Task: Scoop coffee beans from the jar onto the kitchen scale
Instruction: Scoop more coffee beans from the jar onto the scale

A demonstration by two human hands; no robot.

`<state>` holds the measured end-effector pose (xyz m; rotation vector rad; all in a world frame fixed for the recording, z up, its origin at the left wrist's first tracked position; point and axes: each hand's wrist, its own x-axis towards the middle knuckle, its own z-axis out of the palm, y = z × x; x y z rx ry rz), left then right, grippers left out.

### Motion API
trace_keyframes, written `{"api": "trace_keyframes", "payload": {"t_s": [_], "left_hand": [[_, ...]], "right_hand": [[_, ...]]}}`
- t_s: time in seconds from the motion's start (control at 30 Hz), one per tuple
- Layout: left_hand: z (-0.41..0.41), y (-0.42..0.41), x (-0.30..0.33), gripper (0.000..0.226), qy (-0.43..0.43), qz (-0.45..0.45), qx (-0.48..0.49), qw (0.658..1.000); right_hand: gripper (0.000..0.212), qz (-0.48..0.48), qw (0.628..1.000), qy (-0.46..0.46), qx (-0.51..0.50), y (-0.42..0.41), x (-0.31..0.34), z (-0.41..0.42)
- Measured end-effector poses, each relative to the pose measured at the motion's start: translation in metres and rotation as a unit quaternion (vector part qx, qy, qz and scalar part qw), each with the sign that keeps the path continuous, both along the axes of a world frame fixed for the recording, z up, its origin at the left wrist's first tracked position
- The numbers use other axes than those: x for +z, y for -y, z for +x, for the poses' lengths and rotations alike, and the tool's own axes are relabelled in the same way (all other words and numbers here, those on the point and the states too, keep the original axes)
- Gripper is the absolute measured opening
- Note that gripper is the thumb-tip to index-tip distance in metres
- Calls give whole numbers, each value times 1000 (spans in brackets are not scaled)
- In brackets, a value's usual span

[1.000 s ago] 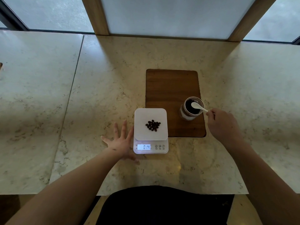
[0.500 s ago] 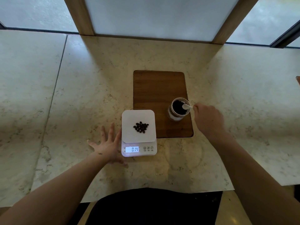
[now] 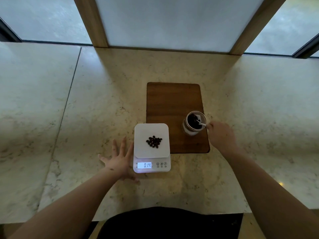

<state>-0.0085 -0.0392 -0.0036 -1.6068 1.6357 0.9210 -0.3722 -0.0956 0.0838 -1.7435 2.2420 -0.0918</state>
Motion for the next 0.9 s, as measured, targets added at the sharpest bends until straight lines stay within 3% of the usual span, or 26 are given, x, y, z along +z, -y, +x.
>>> {"api": "trace_keyframes", "payload": {"t_s": [0.57,0.9], "left_hand": [[-2,0,6,161,-9,-1,-4,1000],[-2,0,6,163,-11,-4,-2,1000]], "right_hand": [[34,72,968,185,-156,18,-9,-12],[17,89,928,300,-200,16,-9,-14]]}}
